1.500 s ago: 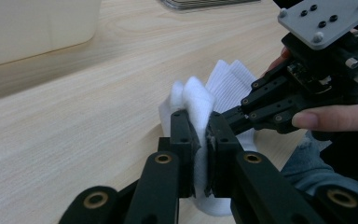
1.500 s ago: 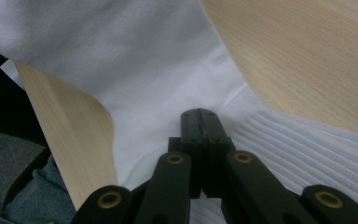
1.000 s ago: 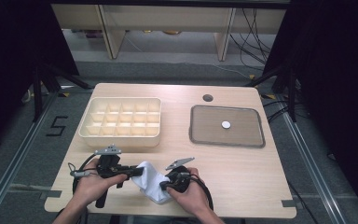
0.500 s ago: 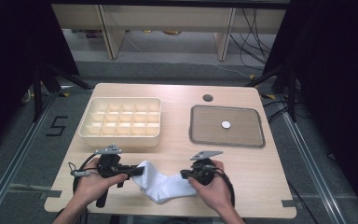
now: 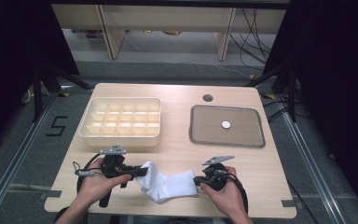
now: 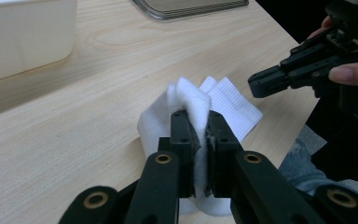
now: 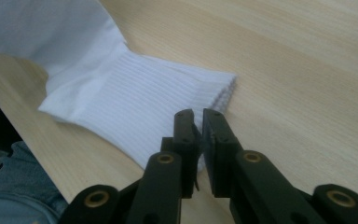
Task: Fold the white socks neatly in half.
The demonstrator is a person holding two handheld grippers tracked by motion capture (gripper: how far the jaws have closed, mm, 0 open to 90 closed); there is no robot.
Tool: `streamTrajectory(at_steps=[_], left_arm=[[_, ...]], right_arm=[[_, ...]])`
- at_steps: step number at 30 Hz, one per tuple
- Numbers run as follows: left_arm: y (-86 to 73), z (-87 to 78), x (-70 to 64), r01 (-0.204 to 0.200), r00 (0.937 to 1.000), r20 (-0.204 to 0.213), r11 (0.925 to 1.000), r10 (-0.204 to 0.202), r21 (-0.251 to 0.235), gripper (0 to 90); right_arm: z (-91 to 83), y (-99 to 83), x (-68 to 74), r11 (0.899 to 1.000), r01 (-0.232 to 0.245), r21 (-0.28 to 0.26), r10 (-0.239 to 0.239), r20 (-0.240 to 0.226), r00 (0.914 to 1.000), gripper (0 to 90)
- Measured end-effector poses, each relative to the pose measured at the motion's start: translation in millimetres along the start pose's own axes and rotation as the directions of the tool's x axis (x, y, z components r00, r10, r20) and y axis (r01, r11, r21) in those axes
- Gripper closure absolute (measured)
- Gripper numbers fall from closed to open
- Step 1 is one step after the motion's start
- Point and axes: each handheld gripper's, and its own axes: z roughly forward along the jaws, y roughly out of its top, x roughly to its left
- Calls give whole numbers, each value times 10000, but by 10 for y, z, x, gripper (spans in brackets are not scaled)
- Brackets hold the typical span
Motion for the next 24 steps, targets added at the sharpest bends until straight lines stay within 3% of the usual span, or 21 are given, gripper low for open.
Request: streamTrajectory(at_steps=[2,3,10,13,16,20,21,24], left_arm=[[1,0,-4,-37,10000,61,10000,37,11,831],[1,0,-3,-39,10000,70,10000,39,17,831],[11,15,9,-40,9999,128,10000,40,22,831],[20,23,7,-74,9999,83,10000,74,37,831],[33,55,10,-45,9999,91,10000,45,2,831],[50,80,8,-84,10000,-16,9999,84,94,832],[56,90,11,-104,9999,17,9999,104,99,832],[78,111,2,-127,9999,15,9999,127,117,833]], right_arm=[[30,3,-7,10000,1,39,-1,-19,10000,821],[47,9,-1,9991,-368,193,368,-12,9993,814],[97,49,-42,9937,-1019,476,1017,50,9948,795],[119,40,-57,9956,-838,424,842,-71,9964,813],[136,47,-53,9924,-1170,386,1170,22,9931,853],[156,49,-44,9925,-1207,179,1206,66,9927,867],[154,59,-42,9900,-1321,493,1320,41,9912,870],[145,81,-15,9890,-1439,343,1436,114,9896,889]])
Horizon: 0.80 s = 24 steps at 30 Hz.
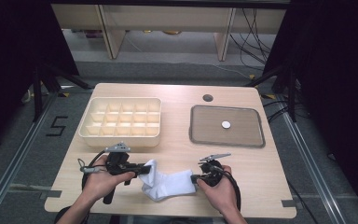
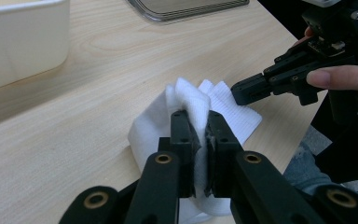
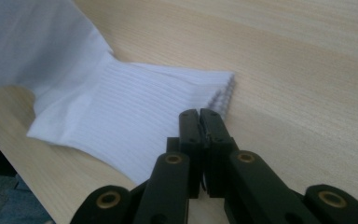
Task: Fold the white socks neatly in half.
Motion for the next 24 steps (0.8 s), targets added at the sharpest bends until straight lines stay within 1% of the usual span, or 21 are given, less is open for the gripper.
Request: streamTrajectory(at_steps=[2,3,4,5,8,10,12,13,14,15,16,17,18,19,20,21,22,23,24], left_arm=[[6,-2,-1,-62,10000,24,10000,62,45,833],[11,1,-1,-98,9999,103,9999,97,54,833],[14,2,-7,-108,9999,95,9999,108,62,832],[14,4,-16,-100,9999,10,9999,100,16,832],[16,5,-18,-144,9998,143,9999,143,72,833],[15,4,-24,-153,9999,62,9999,152,74,833],[15,3,-16,-170,9998,138,9998,169,98,832],[15,2,-15,-177,9998,100,9998,176,108,832],[14,3,-17,-166,9999,40,9998,165,78,833],[16,2,-15,-182,9998,58,9998,182,106,832],[17,1,-16,-182,9998,60,9998,182,98,832],[18,1,-15,-186,9997,135,9998,184,100,832],[19,0,-18,-202,9997,147,9998,201,95,832],[20,-1,-23,-221,9997,114,9997,220,74,832],[21,-3,-26,-253,9995,164,9996,252,91,832],[21,-7,-31,-270,9995,156,9996,268,123,832],[19,-5,-38,-249,9996,106,9996,248,102,832],[21,-4,-38,-246,9996,123,9996,244,135,832],[23,-2,-37,-240,9997,97,9996,239,132,832]], right_arm=[[-23,14,14,10000,55,-67,-55,-54,10000,890],[-23,14,14,10000,55,-67,-55,-54,10000,890],[-48,40,34,9996,197,-204,-198,-35,9998,892],[-48,40,34,9996,197,-204,-198,-35,9998,892],[-75,92,46,9990,319,-316,-317,66,9995,892],[-97,135,77,9984,379,-421,-380,-21,9993,892],[-127,160,98,9977,449,-506,-451,-17,9990,892],[-127,160,98,9977,449,-506,-451,-17,9990,892],[-139,171,120,9968,443,-660,-452,-117,9989,892],[-154,187,116,9961,608,-641,-620,-161,9979,892],[-134,205,102,9957,690,-618,-684,110,9976,891],[-134,205,102,9957,690,-618,-684,110,9976,891],[-104,207,84,9956,745,-564,-747,-13,9972,890],[-61,202,61,9962,735,-477,-730,107,9973,889],[-17,193,31,9957,841,-378,-832,227,9963,889],[20,181,16,9957,856,-343,-847,269,9960,888],[37,167,11,9948,944,-385,-934,264,9953,885],[59,156,6,9943,981,-411,-964,413,9945,878],[71,148,-3,9938,1029,-414,-1012,419,9940,865]])
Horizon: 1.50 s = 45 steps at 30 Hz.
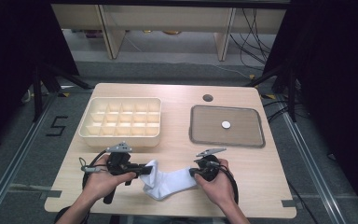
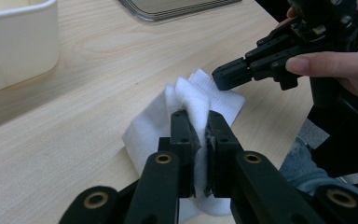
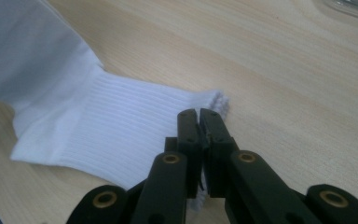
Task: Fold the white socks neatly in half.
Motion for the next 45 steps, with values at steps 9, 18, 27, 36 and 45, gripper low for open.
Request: streamTrajectory(at_steps=[9,18,27,36,45], left_arm=[[23,18,-13,-73,10000,30,10000,73,-12,832],[59,92,-42,-275,9996,123,9993,272,267,832],[84,211,-74,-374,9992,181,9980,365,516,832],[116,302,-105,-556,9984,181,9956,544,759,832],[125,391,-122,-628,9980,94,9938,622,922,831]], right_arm=[[-150,-27,-45,9990,-413,-186,416,168,9990,900],[-35,-94,-21,9987,-343,375,337,151,9993,900],[-10,-94,13,9993,-314,225,309,201,9993,900],[20,-96,45,9992,-188,361,185,101,9998,900],[32,-91,65,9992,-181,366,181,17,9998,900]])
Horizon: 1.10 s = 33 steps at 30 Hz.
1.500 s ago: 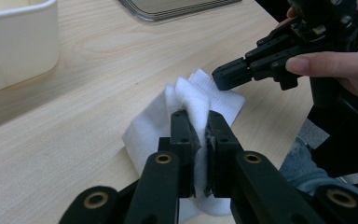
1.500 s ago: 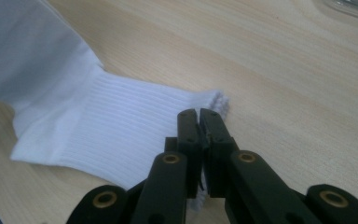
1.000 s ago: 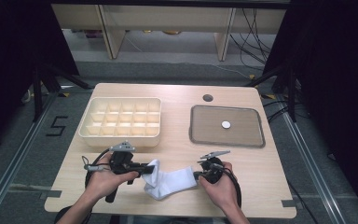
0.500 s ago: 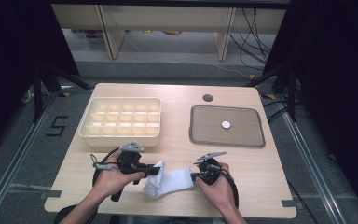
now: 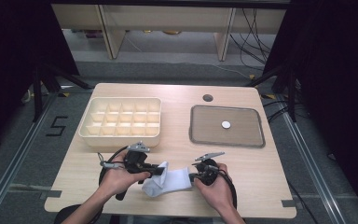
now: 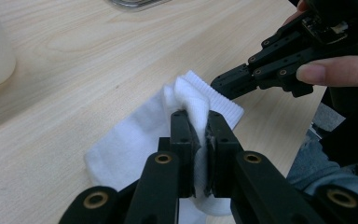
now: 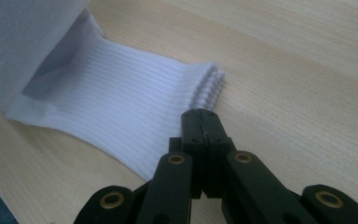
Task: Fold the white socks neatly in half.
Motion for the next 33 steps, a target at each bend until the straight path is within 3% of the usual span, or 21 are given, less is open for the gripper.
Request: streamTrajectory(at_steps=[8,10,14,21,33], left_arm=[[18,66,-26,-127,9999,-56,9998,128,137,831],[22,85,-32,-204,9997,-119,9997,206,158,831],[29,134,-50,-237,9997,-66,9995,238,216,831],[40,228,-71,-442,9988,-209,9984,449,340,831],[25,393,-70,-438,9982,-375,9970,462,633,830]], right_arm=[[17,1,20,9999,93,-100,-93,1,10000,900],[16,3,20,10000,14,70,-13,-213,9998,900],[29,-6,37,9999,109,-95,-109,-9,9999,900],[41,-8,48,9998,183,-59,-184,-85,9998,900],[51,-13,67,9998,217,-17,-218,-196,9996,900]])
